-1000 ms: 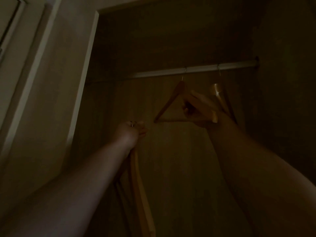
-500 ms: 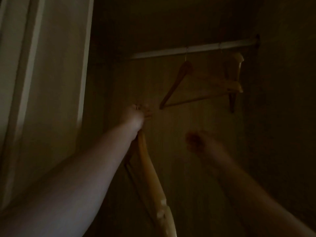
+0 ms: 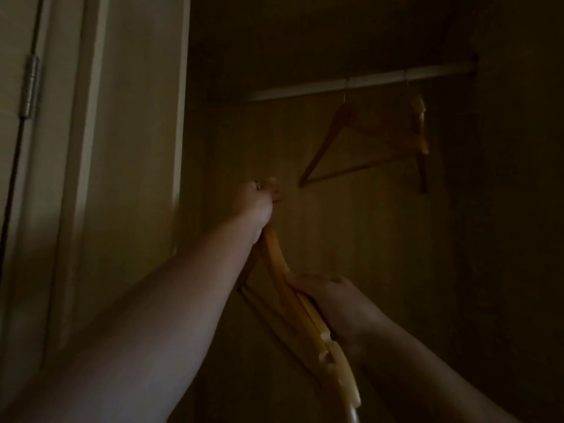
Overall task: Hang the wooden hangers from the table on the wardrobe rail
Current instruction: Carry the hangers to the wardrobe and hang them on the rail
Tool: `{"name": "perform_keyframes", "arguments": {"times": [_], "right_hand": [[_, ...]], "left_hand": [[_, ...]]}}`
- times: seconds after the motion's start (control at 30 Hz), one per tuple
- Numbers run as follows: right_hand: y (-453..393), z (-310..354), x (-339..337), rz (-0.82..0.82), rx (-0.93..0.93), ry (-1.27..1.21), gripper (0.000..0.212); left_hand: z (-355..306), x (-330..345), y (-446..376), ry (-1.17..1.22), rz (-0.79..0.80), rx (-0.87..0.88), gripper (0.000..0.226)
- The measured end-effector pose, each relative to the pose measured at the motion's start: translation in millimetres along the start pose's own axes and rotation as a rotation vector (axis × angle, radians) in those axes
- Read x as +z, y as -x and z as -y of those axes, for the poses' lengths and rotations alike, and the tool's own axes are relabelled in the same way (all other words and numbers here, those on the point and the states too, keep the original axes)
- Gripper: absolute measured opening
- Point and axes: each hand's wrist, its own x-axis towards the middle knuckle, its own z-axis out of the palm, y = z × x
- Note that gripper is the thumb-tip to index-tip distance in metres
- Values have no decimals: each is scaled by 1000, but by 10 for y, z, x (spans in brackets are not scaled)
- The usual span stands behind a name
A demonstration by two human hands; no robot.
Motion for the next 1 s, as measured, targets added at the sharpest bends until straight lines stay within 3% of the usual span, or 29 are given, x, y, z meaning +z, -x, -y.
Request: {"name": "perform_keyframes", "arguments": {"times": [0.1,0.2,0.37,0.67,1.0], "right_hand": [[-84,92,-42,-138,-33,24,22],[-128,199,-143,-140,-55,51,29],[-344,659,-238,-247,-157,11,30],[-1098,1687,-400,-189,-328,-123,25],[-1547,2042,-591,-257,-368,-147,17]], "left_hand": [[-36,-78,-19,-50,-37,1,29],[-62,-131,-27,-116,-88,-1,31],[-18,-212,-146,-98,-15,-11,31],[63,-232,-246,-38,-56,-2,25],[141,-368,-328,-94,-35,60,22]]}}
